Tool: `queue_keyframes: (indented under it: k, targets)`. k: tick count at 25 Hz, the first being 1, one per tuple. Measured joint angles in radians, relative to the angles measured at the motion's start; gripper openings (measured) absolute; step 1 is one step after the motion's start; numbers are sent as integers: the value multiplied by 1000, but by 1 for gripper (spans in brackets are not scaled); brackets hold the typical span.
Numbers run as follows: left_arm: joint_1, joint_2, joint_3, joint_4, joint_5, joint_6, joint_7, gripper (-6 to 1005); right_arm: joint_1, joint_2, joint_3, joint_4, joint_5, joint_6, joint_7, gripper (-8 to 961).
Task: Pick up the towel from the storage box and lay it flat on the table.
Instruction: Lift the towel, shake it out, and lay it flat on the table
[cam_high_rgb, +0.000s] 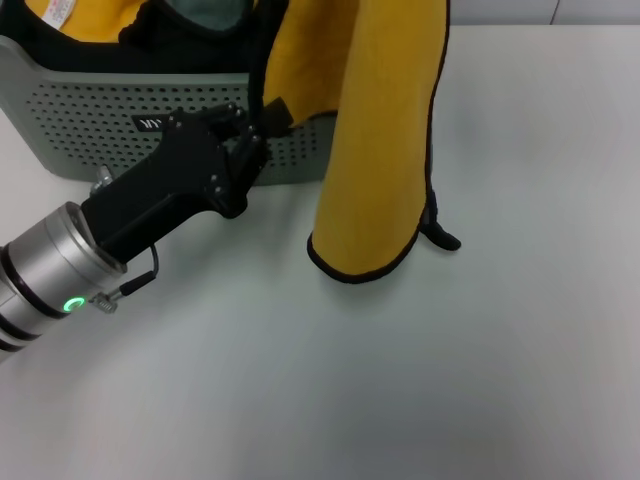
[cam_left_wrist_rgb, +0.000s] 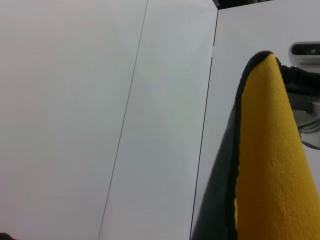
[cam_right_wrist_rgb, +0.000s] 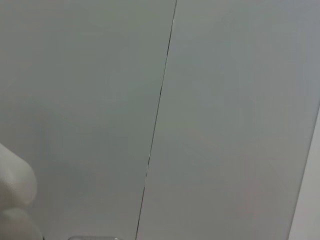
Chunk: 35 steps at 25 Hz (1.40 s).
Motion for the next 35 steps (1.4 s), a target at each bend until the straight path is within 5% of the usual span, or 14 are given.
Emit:
queue_keyframes:
  k: [4, 7, 14, 21, 31, 33, 35]
  targets:
    - [12, 9, 0, -11, -1, 56, -4, 92, -30, -4, 8, -3, 0, -34, 15, 55]
    - [13, 36, 0, -39, 8, 152, -12, 59, -68, -11, 9, -4, 1, -59, 21, 56]
    - [-32, 152, 1, -49, 35, 219, -142, 16, -170, -5, 16, -11, 8, -165, 11, 58]
    - [-122, 241, 2, 1, 135, 222, -227, 18, -243, 16, 93, -55, 39, -248, 2, 61]
    - [-220, 503, -1, 313, 571, 231, -188, 19, -418, 87, 35, -123, 213, -399, 97, 64]
    - [-224, 534, -1, 343, 614, 232, -188, 19, -448, 101, 18, -165, 238, -396, 101, 65]
    - [-236, 532, -1, 310, 616, 229, -215, 19, -454, 115, 40, -193, 228, -378, 99, 66]
